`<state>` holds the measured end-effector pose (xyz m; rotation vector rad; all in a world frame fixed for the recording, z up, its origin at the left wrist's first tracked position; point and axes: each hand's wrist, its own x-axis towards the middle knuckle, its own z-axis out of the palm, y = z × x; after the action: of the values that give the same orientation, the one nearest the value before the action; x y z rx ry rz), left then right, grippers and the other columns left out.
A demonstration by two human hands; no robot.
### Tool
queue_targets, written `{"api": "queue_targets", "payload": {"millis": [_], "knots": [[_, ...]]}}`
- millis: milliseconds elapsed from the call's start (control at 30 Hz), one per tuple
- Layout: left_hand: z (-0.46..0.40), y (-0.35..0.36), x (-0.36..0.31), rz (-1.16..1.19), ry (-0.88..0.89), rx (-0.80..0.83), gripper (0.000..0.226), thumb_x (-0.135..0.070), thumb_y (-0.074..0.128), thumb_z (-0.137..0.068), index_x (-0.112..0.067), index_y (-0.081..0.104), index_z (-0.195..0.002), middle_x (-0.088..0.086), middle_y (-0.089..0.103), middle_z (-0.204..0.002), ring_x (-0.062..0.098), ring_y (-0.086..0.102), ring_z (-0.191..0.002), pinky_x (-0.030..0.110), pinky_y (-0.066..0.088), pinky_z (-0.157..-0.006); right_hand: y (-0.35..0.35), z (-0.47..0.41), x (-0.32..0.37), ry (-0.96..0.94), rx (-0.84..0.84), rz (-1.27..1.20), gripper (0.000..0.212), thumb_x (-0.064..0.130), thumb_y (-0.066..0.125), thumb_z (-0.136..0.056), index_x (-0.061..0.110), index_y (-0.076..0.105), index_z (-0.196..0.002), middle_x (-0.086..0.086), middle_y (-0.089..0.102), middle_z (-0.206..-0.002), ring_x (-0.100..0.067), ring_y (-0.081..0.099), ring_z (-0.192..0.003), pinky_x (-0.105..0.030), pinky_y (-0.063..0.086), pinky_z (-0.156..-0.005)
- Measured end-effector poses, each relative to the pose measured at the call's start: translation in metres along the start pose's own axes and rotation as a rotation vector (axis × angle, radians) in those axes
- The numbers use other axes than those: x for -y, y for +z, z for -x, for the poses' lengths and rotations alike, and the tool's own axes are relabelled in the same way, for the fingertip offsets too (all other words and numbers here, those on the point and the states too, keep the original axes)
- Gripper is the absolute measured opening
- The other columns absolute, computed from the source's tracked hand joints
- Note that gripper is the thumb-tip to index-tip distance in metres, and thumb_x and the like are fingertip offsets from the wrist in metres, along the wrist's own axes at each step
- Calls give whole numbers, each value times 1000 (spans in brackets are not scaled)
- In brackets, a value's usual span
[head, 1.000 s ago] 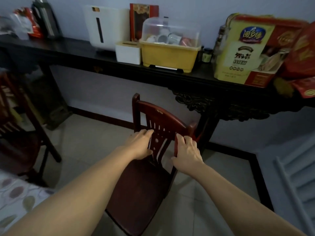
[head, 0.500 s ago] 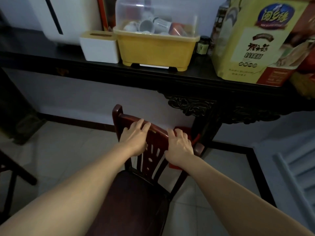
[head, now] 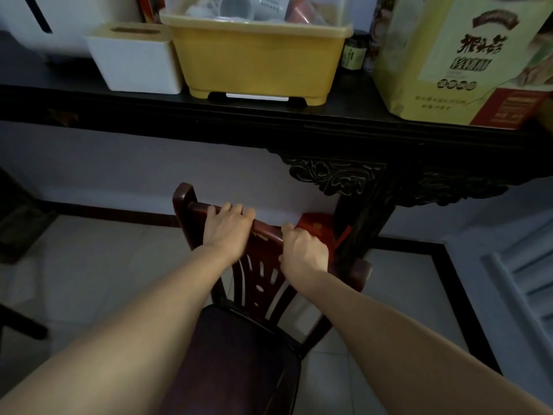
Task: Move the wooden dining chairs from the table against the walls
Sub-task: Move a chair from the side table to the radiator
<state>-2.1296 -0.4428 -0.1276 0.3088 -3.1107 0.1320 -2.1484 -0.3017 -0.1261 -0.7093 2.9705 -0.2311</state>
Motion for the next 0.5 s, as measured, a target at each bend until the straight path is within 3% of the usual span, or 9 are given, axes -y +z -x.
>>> {"api": "queue_targets", "payload": {"millis": [167, 333, 500], "knots": [[7, -7, 3, 28, 126, -27, 14, -6, 54, -84, -17, 55, -94, 4, 59, -93, 24, 54, -95, 34, 37, -80, -7, 18, -6, -24, 10, -47, 34, 13, 66, -85, 11, 50, -115, -6, 67, -101, -26, 67, -91, -30, 43, -61], [20, -17, -9, 35, 345, 23, 24, -3, 60, -76, -23, 49, -77, -5, 50, -76, 20, 57, -80, 32, 41, -72, -13, 56, -21, -10, 40, -74, 40, 18, 66, -85, 13, 50, -121, -4, 67, -101, -25, 67, -91, -30, 43, -64], [26, -32, -33, -66, 539, 64, 29, 4, 58, -70, -22, 45, -69, -2, 55, -71, 19, 47, -64, 28, 25, -54, -25, 94, -38, 32, 68, -87, 32, 21, 66, -84, 13, 51, -111, -5, 67, -95, -27, 67, -88, -31, 44, -63]]}}
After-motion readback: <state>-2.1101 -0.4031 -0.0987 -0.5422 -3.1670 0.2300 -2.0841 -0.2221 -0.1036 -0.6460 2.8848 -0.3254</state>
